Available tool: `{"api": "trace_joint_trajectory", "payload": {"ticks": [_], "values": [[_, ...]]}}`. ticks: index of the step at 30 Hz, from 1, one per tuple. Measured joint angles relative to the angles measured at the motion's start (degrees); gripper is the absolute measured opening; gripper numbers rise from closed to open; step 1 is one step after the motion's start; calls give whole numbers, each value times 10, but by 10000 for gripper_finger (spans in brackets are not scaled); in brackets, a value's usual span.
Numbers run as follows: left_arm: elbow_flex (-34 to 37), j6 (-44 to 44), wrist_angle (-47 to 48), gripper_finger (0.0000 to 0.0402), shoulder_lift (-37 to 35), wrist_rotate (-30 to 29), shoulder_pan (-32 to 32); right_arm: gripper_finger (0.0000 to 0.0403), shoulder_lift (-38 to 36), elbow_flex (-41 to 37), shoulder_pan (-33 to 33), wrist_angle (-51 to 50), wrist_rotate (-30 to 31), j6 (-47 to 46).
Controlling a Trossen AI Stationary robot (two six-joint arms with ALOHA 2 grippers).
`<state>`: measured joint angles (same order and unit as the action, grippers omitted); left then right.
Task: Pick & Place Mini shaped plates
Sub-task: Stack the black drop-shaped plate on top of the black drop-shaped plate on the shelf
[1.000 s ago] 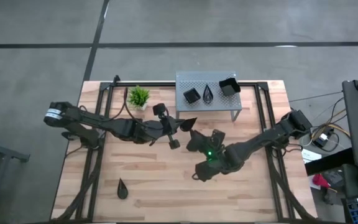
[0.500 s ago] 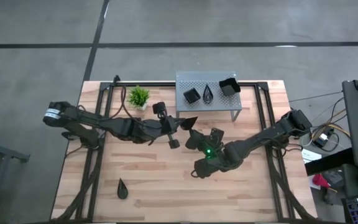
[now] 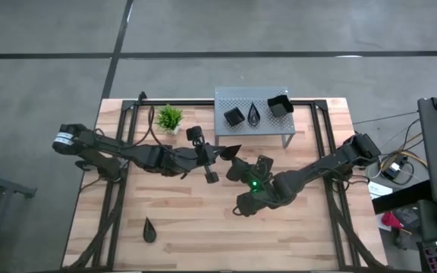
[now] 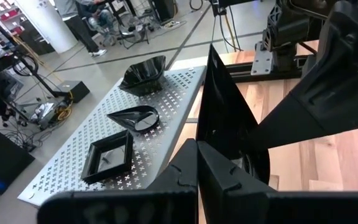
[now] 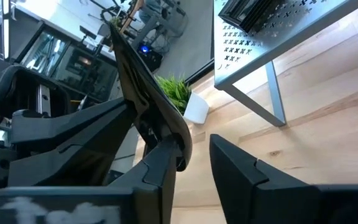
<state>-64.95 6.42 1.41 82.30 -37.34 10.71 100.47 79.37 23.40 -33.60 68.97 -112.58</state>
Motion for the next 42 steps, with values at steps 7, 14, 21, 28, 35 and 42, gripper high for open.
{"api": "trace_joint_trajectory", "payload": {"ticks": [7, 14, 21, 28, 35, 42], "values": [[0, 0, 0, 0, 0, 2, 0, 38, 0, 0, -1, 0, 0, 4], [0, -12, -2, 0, 0, 14, 0, 9, -3, 0, -2, -4, -6, 12], [-10, -24, -3, 0, -1, 34, 0, 8, -29, 0, -10, -36, -25, 21], [-14, -25, -3, 28, -15, 48, 1, 8, -76, 0, -35, -68, -77, 95], [-14, -34, -3, 102, -30, 52, 1, 8, -124, 0, -79, -70, -157, 216], [-14, -89, 56, 132, -52, 59, -1, 8, -192, -1, -166, -86, -339, 379]]}}
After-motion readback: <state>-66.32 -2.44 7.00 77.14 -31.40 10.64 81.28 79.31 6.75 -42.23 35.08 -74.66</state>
